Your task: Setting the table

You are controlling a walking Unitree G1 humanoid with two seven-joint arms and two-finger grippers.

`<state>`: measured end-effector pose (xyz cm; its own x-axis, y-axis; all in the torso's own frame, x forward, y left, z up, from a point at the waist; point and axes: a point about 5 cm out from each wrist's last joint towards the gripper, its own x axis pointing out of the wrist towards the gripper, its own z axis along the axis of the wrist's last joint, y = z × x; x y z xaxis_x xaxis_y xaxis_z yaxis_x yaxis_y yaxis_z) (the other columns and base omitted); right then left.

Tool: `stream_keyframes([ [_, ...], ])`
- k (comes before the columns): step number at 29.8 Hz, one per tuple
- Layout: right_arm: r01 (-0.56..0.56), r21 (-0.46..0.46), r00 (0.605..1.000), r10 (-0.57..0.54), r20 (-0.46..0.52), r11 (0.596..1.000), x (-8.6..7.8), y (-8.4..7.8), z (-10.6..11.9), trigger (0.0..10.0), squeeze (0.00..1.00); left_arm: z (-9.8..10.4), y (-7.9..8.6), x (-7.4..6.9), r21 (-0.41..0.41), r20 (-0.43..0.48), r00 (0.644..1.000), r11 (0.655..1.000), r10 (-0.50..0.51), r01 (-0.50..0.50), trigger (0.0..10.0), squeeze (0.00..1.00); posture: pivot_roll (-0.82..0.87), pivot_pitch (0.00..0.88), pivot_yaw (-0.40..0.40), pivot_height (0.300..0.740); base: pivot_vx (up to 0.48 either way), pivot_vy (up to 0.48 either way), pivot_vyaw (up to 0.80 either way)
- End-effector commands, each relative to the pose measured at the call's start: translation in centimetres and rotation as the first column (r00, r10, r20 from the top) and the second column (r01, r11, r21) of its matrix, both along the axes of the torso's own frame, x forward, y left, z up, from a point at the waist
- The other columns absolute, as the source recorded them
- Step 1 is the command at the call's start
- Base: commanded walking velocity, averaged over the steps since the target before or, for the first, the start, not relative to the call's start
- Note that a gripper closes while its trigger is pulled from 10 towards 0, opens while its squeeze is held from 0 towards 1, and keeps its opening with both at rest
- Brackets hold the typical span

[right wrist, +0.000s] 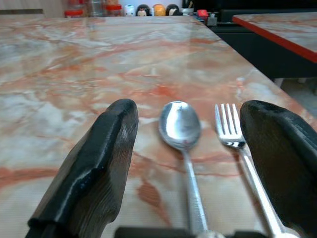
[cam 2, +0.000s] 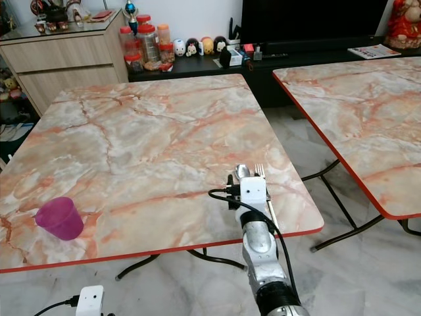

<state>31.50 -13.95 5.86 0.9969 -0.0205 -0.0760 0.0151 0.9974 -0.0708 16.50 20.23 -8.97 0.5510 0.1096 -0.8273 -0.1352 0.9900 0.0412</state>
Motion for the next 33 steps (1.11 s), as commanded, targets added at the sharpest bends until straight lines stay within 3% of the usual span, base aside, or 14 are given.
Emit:
stream_keyframes([
  [1, 0.087, 0.061, 0.995, -0.084, -0.055, 0.994, 0.7, -1.1, 0.3, 10.0, 0.0, -0.1, 0.1, -0.2, 0.0, -0.016, 1.0, 1.0, -0.01, 0.01, 10.0, 0.0, 0.0, 0.006, 0.051, 0.74, 0.0, 0.0, 0.0],
  [3, 0.134, 0.034, 0.984, -0.13, -0.119, 0.99, 1.2, -2.4, 0.3, 10.0, 0.0, -0.1, 0.1, -0.2, -0.002, -0.017, 1.0, 1.0, -0.016, 0.016, 10.0, 0.0, 0.0, 0.002, 0.051, 0.74, 0.0, 0.0, 0.0],
  [6, 0.115, 0.022, 0.987, -0.112, -0.117, 0.993, 1.7, -3.0, 1.0, 10.0, 0.0, -0.1, 0.1, -0.2, 0.0, -0.018, 1.0, 1.0, -0.022, 0.022, 10.0, 0.0, 0.0, 0.0, 0.051, 0.74, 0.0, 0.0, 0.0],
  [13, 0.098, 0.086, 0.988, -0.086, -0.128, 0.991, 2.0, -2.9, 1.2, 10.0, 0.0, 0.0, 0.3, -0.1, 0.009, -0.019, 0.999, 0.999, -0.031, 0.031, 10.0, 0.0, 0.0, 0.0, 0.049, 0.74, 0.0, 0.0, 0.0],
  [20, 0.0, 0.084, 0.988, 0.013, -0.155, 0.996, 2.0, -1.8, 1.4, 10.0, 0.0, 0.0, 0.3, -0.2, 0.01, -0.019, 0.999, 0.999, -0.033, 0.033, 10.0, 0.0, 0.0, 0.0, 0.047, 0.74, 0.0, 0.0, 0.0],
  [25, 0.0, 0.06, 0.976, 0.013, -0.218, 0.998, 1.4, -1.9, 0.4, 10.0, 0.0, -0.1, 0.3, -0.3, 0.009, -0.026, 0.999, 0.999, -0.038, 0.039, 10.0, 0.0, -0.01, 0.0, 0.047, 0.74, 0.0, 0.0, 0.0],
  [33, 0.008, 0.056, 0.97, 0.006, -0.243, 0.998, 1.5, -2.4, 0.3, 10.0, 0.0, -0.1, 0.3, -0.2, 0.011, -0.028, 0.998, 0.999, -0.051, 0.051, 10.0, 0.0, -0.01, 0.0, 0.051, 0.74, 0.0, 0.0, 0.0],
])
